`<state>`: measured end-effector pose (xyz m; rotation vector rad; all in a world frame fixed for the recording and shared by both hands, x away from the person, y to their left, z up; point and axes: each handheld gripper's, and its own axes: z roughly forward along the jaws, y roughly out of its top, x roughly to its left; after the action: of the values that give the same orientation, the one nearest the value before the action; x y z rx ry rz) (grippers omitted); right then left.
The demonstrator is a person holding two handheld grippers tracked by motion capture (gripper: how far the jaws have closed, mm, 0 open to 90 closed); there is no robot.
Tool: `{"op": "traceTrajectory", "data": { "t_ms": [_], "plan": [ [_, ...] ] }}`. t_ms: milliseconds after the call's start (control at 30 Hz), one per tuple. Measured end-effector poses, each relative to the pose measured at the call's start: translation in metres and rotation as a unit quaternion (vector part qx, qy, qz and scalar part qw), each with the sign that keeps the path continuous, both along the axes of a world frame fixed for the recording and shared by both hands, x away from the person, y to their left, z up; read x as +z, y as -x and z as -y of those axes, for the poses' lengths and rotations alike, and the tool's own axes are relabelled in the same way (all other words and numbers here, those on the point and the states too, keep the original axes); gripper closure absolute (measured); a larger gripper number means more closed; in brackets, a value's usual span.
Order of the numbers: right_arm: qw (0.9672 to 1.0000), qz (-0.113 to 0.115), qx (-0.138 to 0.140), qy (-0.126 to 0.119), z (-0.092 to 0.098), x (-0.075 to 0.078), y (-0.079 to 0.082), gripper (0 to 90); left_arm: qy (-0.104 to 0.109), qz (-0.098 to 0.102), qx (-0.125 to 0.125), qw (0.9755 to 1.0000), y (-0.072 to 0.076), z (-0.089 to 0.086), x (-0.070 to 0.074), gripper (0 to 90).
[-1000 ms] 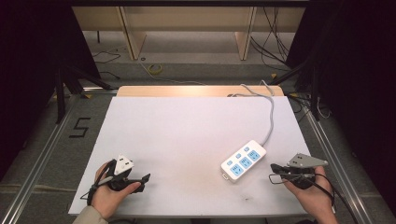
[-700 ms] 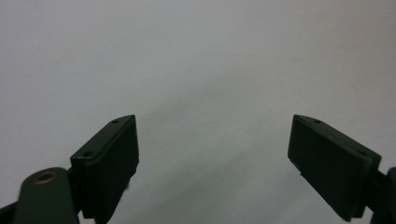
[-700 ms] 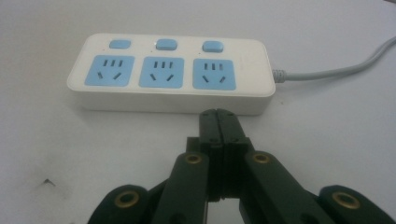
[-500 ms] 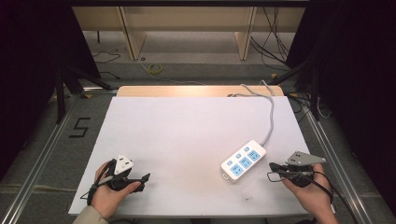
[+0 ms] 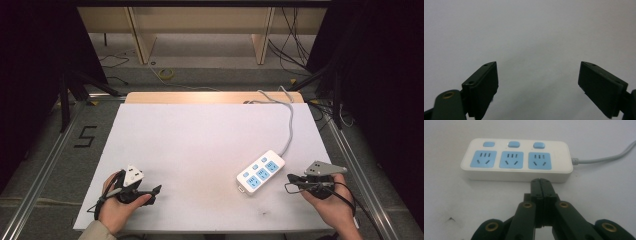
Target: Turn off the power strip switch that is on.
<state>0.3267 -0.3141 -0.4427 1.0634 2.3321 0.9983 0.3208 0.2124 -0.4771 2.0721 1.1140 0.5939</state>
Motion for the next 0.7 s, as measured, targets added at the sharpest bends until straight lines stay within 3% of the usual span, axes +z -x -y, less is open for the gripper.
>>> {"op": "traceTrajectory", "data": {
  "t_ms": [700],
  "plan": [
    [0.9998, -0.014, 0.003, 0.016, -0.0062, 0.0046, -0.0048, 90.0, -0.001, 0.000, -0.002, 1.0000, -0.0003, 0.0014, -0.0008, 15.9]
  ]
}}
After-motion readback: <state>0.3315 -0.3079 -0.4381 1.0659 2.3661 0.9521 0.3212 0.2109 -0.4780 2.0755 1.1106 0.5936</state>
